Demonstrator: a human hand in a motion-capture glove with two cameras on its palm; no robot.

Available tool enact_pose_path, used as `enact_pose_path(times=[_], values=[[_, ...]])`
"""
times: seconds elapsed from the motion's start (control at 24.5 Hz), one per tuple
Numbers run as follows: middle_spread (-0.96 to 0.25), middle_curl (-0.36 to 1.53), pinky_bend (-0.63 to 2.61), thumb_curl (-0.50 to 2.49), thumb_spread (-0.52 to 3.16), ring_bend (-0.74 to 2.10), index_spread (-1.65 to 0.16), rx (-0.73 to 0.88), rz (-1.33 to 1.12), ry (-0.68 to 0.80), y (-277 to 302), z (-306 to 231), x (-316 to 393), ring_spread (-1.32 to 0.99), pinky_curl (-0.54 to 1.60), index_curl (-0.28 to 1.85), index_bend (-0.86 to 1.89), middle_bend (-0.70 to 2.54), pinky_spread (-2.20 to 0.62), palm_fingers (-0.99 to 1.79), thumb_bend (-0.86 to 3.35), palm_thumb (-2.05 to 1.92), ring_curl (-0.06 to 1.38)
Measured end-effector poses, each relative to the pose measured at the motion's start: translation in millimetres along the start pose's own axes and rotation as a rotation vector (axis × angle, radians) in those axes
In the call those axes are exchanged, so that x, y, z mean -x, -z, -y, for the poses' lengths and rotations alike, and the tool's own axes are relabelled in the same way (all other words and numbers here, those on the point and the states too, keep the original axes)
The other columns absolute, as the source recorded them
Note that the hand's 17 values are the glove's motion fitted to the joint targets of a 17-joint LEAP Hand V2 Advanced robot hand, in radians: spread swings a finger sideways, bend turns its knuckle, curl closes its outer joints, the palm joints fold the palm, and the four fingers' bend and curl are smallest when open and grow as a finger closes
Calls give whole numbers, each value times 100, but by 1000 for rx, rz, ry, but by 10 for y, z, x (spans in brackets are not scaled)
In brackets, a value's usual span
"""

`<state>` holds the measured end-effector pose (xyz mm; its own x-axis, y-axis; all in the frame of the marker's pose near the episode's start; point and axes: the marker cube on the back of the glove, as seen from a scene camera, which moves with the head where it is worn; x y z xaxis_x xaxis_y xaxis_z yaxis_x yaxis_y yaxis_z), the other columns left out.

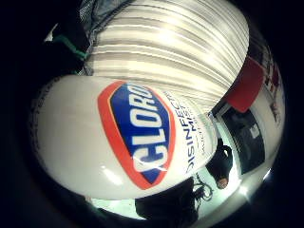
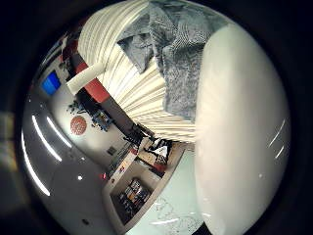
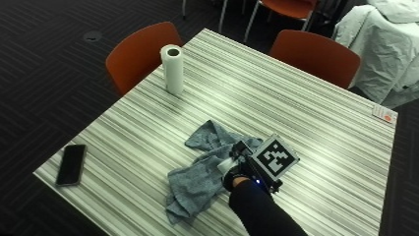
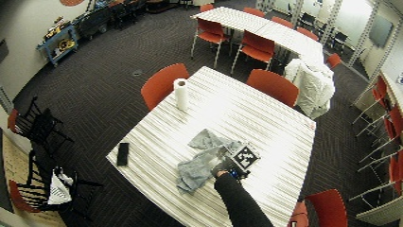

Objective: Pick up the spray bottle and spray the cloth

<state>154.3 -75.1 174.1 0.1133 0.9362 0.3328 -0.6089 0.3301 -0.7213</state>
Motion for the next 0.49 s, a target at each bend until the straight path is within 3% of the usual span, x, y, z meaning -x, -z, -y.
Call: enact_pose_path(times=[0.24, 0.49], values=[[3, 56, 14, 78, 34, 43, -14, 4, 54, 80, 18, -29, 62, -3, 27, 60, 36, 42, 14, 89, -2, 120, 50], [3, 56, 14, 79, 34, 42, -15, 0, 228, 321, 153, -236, 233, -3, 27, 61, 35, 42, 13, 88, -2, 120, 50]])
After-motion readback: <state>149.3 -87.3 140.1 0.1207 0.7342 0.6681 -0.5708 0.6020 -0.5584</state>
